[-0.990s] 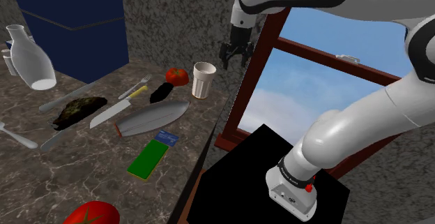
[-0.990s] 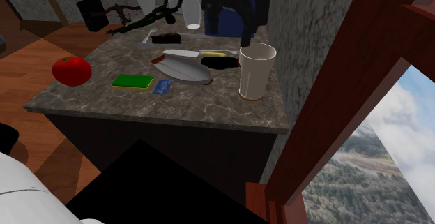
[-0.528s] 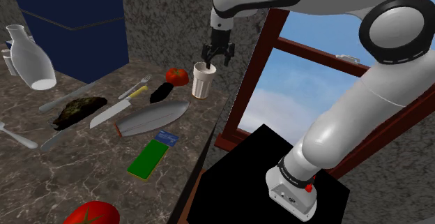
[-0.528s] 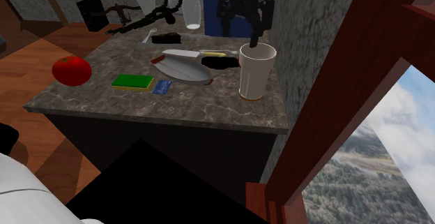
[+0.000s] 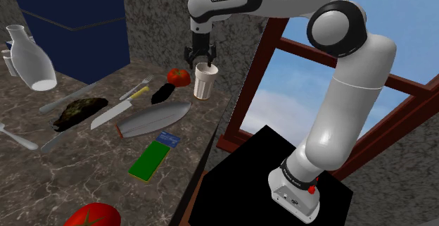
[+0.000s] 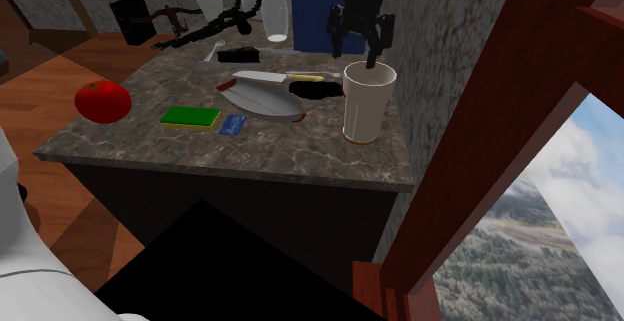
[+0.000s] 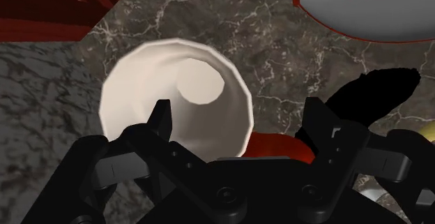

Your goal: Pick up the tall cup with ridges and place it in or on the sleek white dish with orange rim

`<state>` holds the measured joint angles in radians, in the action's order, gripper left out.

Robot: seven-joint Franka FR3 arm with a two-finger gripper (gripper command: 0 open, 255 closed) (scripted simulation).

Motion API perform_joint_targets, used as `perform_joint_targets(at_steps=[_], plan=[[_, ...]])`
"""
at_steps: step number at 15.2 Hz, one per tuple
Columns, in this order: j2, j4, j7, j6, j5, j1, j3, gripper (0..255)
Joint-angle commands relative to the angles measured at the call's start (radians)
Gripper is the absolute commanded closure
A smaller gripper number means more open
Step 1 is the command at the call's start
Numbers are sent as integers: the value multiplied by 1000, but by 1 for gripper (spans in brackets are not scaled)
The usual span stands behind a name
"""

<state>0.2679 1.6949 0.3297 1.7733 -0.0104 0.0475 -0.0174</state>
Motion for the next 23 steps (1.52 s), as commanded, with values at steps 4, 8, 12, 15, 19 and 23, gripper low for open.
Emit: perform_joint_targets(at_steps=[4,8,12,15,19,23], plan=[[48,0,6,46,-2,3,-1,0],[52,44,6,93,-3,3,0,0],[52,43,6,93,-3,3,0,0],[52,43,6,93,-3,3,0,0],[52,43,6,93,-3,3,0,255],[52,43,6,93,-3,2,0,255]])
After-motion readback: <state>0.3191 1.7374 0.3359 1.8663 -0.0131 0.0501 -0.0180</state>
